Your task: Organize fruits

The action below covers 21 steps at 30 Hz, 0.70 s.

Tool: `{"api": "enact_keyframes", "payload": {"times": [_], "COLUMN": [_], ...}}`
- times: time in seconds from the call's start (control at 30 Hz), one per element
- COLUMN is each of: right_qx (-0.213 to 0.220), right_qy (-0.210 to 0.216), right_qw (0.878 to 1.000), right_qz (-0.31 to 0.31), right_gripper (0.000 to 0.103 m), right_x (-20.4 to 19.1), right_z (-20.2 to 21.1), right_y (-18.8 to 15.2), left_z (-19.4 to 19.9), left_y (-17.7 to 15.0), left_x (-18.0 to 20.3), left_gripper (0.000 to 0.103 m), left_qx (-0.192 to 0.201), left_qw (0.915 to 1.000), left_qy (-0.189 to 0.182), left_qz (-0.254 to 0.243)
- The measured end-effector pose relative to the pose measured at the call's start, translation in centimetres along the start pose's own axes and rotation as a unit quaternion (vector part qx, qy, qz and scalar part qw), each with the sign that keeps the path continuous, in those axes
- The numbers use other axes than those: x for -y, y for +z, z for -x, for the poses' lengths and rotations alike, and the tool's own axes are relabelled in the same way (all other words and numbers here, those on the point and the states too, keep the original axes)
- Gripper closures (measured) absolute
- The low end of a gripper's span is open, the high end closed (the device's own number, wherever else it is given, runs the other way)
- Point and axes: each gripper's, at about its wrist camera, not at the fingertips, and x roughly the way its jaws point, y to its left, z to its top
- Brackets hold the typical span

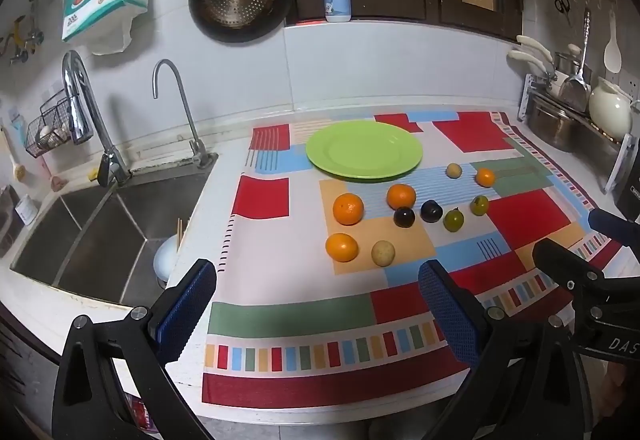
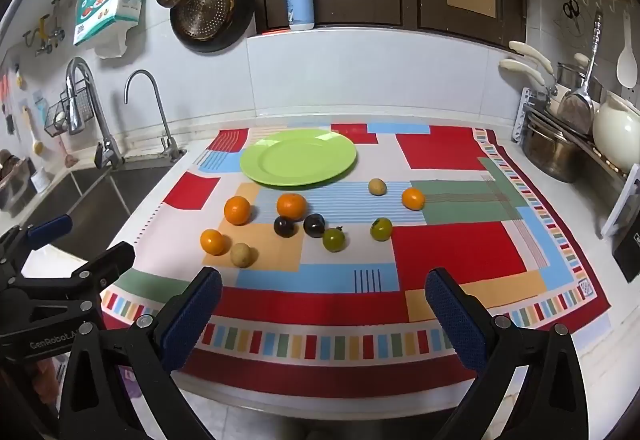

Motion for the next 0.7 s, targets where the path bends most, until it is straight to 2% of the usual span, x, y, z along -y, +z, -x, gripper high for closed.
{"api": "enact_keyframes", "payload": {"times": [0.7], "right_qx": [0.005], "right_qy": [0.004], "right_qw": [1.0], "right_qz": [0.007], "right_gripper": [0.0], "right_x": [-0.59], "right_z": [-0.39], "right_y": [-0.32], "left_z": [0.11], "left_y": [-0.04], "left_x": [-0.35], "left_gripper": [0.0], "left_qx": [0.002], "left_qw": [1.0], "left_qy": [-0.002], "left_qz": [0.003]}}
